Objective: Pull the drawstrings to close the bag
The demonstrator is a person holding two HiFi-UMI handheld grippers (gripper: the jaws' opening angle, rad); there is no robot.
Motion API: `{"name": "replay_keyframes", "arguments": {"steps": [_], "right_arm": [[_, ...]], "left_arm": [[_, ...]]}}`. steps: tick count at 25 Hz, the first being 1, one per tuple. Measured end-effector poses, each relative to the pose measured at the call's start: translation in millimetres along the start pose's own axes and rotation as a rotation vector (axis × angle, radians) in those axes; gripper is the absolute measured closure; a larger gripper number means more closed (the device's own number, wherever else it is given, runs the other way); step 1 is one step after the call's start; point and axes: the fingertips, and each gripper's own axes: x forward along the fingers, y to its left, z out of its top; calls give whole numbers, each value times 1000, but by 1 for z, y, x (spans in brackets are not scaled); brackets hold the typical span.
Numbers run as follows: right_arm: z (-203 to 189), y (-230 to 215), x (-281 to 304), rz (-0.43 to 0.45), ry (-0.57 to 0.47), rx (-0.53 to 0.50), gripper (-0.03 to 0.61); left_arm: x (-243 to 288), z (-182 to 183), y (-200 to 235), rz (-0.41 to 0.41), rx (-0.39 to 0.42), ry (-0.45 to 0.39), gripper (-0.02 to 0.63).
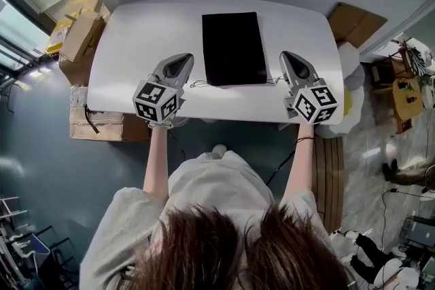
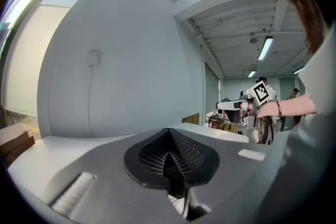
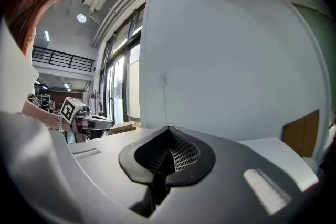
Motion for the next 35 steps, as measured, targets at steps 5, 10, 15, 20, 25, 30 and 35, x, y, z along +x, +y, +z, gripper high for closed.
{"name": "replay_keyframes", "arguments": {"steps": [5,10,15,20,25,30,35], "right_arm": [[-18,-6,5,19,53,19,565],[-30,-16,12,62,123,21,565],[-40,-29,25,116,199,-10,565],[-60,-31,37,177,294,-76,565],[-82,-36,43,223,365,-94,565],[-107,-39,41,260,448,-115,565],[-133,-42,39,298,543,-145,565]], "left_arm": [[7,-14,-1,-7,-8,49,620],[16,-30,2,10,-25,104,620],[26,-47,3,27,-13,178,620],[27,-69,7,42,8,251,620],[29,-94,8,11,46,353,618],[33,-113,7,-28,73,415,618],[36,-138,5,-99,114,504,618]]}}
